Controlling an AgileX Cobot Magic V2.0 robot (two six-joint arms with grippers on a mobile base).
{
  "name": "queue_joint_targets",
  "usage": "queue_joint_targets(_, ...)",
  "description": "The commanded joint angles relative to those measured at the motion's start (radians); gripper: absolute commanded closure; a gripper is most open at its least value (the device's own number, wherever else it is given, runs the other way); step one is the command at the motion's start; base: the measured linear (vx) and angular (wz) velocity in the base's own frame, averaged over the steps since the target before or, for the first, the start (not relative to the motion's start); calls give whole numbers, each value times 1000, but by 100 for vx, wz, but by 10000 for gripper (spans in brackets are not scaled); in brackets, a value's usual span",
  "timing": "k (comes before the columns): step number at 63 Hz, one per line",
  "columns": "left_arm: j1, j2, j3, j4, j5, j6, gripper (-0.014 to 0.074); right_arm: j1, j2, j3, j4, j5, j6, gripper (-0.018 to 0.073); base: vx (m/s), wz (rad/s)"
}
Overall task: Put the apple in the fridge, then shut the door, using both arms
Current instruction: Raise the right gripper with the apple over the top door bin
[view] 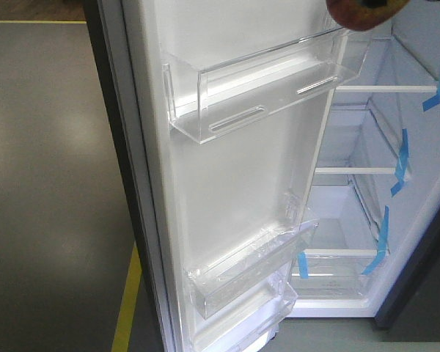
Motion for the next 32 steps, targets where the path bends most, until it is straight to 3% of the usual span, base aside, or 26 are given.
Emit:
queue_joint_targets(1, -2, -16, 28, -6, -75, -10, 603, -3, 26, -80, 12, -107, 0, 180, 0, 0)
queue_joint_targets(32, -2, -16, 28, -6, -75, -10, 603, -3, 205, -177, 31, -138, 1, 180, 0, 0)
